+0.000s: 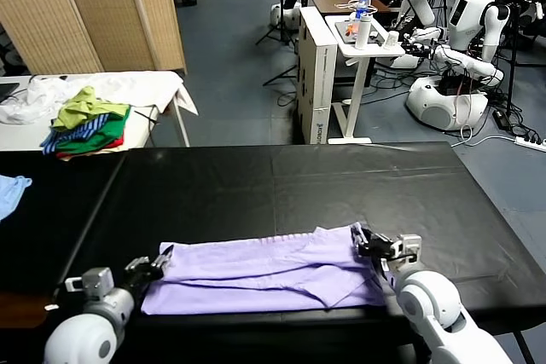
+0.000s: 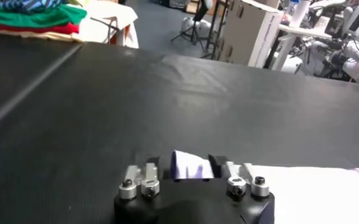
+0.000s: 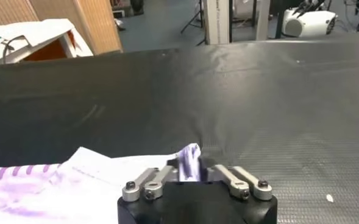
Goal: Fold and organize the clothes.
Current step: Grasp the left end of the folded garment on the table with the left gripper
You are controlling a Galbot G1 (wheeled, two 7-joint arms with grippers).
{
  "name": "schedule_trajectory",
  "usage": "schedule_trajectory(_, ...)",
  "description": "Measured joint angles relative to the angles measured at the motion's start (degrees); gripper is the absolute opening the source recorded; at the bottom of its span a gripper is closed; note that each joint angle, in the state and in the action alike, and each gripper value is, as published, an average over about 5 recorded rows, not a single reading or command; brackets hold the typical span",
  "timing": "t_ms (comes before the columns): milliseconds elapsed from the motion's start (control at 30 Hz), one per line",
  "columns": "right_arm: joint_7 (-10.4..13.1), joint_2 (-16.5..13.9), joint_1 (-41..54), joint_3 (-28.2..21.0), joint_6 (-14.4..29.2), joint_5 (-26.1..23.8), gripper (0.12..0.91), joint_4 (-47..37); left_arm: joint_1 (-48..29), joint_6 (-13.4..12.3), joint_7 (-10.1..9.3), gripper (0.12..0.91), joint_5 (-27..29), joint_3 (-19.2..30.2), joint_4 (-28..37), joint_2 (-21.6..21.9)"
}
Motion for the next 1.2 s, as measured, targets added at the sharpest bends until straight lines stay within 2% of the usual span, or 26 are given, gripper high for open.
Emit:
schedule_trajectory(133,0.35,0.91,-0.42,0.89,0.62,-0.71,0.163,-0.26,-1.21,-0.73,0.02,0.145,0.56,0.37,1.40,-0.32)
schedule_trajectory(267,-1.39,0.97,-0.86,1.48,0.01,-0.64,0.181,0.24,-3.05,-0.89,-0.05,0.144,0.74,0.90,2.90,-0.69)
schedule_trajectory(333,-2.85,0.66,-1.19,1.86,-0.59,-0.57,0.250,0.83,-4.05,-0.90,-0.04,0.144,0.78,1.11,3.58,-1.01)
schedule_trajectory(433,-4.48,-0.11,-1.85,2.64,-1.17,-0.44,0.431,2.06,-4.92,-0.99,0.21,0.158,1.72,1.19,4.08,-1.44)
schedule_trajectory(500,-5.05,-0.69,-2.42,3.32,-1.35,-0.14,0.564,3.07,-4.91,-1.11,0.46,0.224,3.00,1.05,3.99,-1.62)
schedule_trajectory(633,-5.91,-1.98,-4.23,5.46,-1.55,1.17,0.785,5.50,-3.68,-1.23,0.82,0.459,4.92,0.21,2.50,-1.81)
schedule_trajectory(700,-6.26,-2.53,-5.51,7.05,-1.53,1.78,0.857,6.84,-2.58,-1.30,0.94,0.591,5.37,-0.43,1.20,-2.05)
schedule_trajectory(767,-6.50,-2.87,-6.97,8.85,-1.44,2.32,0.894,8.16,-1.26,-1.46,1.09,0.705,5.73,-1.18,-0.25,-2.49)
schedule_trajectory(867,-6.67,-3.16,-9.41,11.64,-1.28,3.13,0.905,9.97,0.62,-1.96,1.41,0.841,6.43,-2.21,-1.78,-3.53)
schedule_trajectory(967,-6.72,-3.37,-11.74,14.17,-1.22,3.88,0.907,11.52,2.03,-2.62,1.93,0.898,6.89,-2.96,-2.26,-4.99)
schedule_trajectory(1200,-6.88,-3.95,-16.07,18.25,-1.16,4.78,0.907,14.53,3.47,-3.97,2.74,0.907,5.97,-4.32,-2.00,-8.50)
